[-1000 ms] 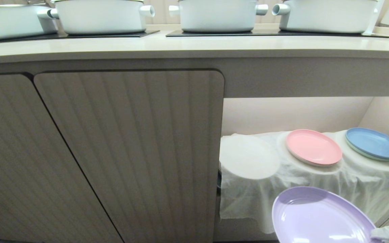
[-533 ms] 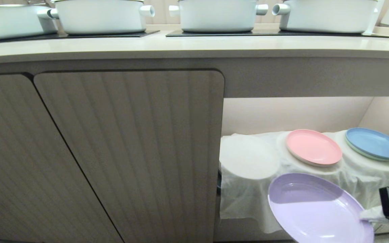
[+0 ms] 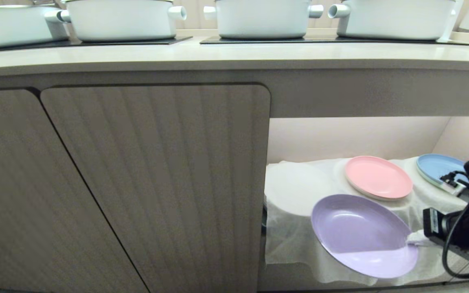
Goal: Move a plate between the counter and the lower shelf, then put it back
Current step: Put the plate in the cupboard
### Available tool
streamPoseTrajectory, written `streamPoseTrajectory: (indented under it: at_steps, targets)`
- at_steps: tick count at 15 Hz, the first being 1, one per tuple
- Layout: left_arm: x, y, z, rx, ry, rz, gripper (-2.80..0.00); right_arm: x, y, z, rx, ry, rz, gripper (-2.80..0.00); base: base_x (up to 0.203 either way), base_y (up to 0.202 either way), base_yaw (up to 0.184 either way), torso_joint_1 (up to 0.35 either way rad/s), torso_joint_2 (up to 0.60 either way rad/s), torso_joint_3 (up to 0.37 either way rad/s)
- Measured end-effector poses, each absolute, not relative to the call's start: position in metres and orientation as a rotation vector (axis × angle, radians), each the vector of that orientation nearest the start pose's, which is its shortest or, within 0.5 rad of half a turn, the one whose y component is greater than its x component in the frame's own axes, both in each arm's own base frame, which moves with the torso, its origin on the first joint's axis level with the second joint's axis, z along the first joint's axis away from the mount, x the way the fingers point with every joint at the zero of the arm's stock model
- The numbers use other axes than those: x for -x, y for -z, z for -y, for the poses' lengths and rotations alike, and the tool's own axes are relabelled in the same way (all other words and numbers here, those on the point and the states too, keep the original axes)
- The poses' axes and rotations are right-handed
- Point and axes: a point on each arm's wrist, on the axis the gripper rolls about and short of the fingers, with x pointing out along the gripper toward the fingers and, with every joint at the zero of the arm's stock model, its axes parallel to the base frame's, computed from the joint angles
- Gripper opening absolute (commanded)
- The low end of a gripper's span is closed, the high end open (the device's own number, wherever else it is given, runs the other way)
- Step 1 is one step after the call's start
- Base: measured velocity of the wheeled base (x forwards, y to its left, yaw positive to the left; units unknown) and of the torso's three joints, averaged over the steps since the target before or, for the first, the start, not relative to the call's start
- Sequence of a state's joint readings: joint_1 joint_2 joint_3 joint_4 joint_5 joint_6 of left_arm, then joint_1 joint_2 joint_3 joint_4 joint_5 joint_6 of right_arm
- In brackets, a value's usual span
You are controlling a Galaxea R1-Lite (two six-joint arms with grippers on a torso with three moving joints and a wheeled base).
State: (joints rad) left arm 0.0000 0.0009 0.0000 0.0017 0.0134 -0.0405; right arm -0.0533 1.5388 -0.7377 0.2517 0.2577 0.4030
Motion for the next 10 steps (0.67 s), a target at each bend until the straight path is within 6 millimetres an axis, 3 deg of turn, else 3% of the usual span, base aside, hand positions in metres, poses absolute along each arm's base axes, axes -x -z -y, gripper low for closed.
streamPoseTrajectory:
  at_steps: [10]
  targets:
    - [0.023,-0.075,0.000,0.041,-0.014,-0.002,-2.80,-0.282,-0.124,0.003,-0.567,0.093,-1.075,-2.80,0.000,0.000,0.000,0.000,0.00,0.000]
